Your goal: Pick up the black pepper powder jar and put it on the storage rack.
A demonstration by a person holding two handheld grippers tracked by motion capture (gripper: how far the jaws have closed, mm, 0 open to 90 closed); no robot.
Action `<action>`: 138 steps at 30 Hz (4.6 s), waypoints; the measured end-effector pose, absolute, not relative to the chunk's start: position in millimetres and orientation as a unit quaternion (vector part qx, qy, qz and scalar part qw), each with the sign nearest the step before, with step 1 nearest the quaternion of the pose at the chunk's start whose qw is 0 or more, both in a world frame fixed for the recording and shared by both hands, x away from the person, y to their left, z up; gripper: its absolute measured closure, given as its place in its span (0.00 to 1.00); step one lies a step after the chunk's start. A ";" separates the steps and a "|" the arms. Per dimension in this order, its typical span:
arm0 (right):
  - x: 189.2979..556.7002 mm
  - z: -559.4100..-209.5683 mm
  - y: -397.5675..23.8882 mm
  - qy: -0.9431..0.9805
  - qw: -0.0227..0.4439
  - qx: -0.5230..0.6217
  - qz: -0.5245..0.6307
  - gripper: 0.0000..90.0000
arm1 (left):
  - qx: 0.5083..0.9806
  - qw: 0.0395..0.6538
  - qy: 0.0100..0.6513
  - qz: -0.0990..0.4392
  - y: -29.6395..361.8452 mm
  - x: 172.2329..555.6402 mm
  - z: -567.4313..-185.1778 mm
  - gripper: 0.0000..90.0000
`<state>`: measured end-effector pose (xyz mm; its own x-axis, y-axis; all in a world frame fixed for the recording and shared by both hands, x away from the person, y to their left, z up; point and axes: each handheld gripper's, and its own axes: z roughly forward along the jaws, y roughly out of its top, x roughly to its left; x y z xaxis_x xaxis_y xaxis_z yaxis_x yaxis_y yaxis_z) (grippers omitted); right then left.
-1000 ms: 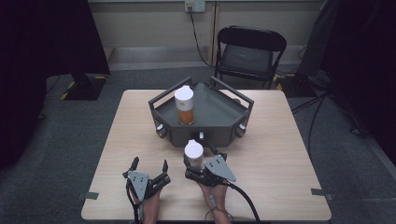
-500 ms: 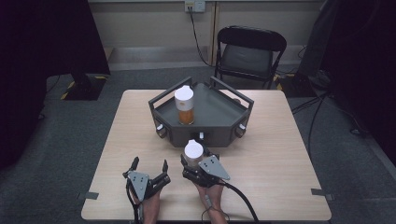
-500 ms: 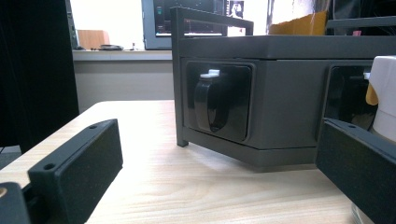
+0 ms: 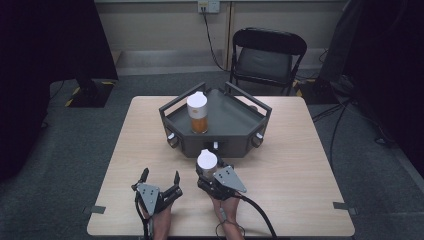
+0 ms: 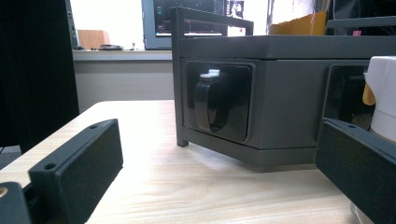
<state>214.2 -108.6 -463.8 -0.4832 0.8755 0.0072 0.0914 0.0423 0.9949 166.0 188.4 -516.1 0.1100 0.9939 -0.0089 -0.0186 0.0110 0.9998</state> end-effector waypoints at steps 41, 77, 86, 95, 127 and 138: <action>206.7 -426.6 -123.1 0.649 0.329 0.369 0.579 0.34 | 0.519 0.534 0.470 0.474 188.4 166.0 -516.0 0.01; 225.0 -369.9 -134.2 0.638 0.346 0.360 0.586 0.34 | 0.519 0.534 0.470 0.474 188.3 166.0 -516.0 0.02; 233.8 -355.5 -137.9 0.633 0.355 0.364 0.584 0.34 | 0.519 0.534 0.470 0.474 188.3 165.9 -516.0 0.02; 244.4 -342.9 -140.7 0.628 0.363 0.369 0.581 0.34 | 0.519 0.534 0.470 0.474 188.3 165.9 -516.0 0.01; 302.8 -324.0 -128.6 0.607 0.398 0.399 0.561 0.34 | 0.520 0.535 0.468 0.473 189.1 166.0 -516.1 0.01; 316.6 -331.3 -122.9 0.621 0.397 0.397 0.546 0.34 | 0.520 0.535 0.468 0.473 189.1 166.0 -516.1 0.01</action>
<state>316.6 -122.9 -331.3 -0.3691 0.9275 -0.0600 0.0588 0.0877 0.9944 166.0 189.1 -516.1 0.1142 0.9934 -0.0094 -0.0185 0.0116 0.9998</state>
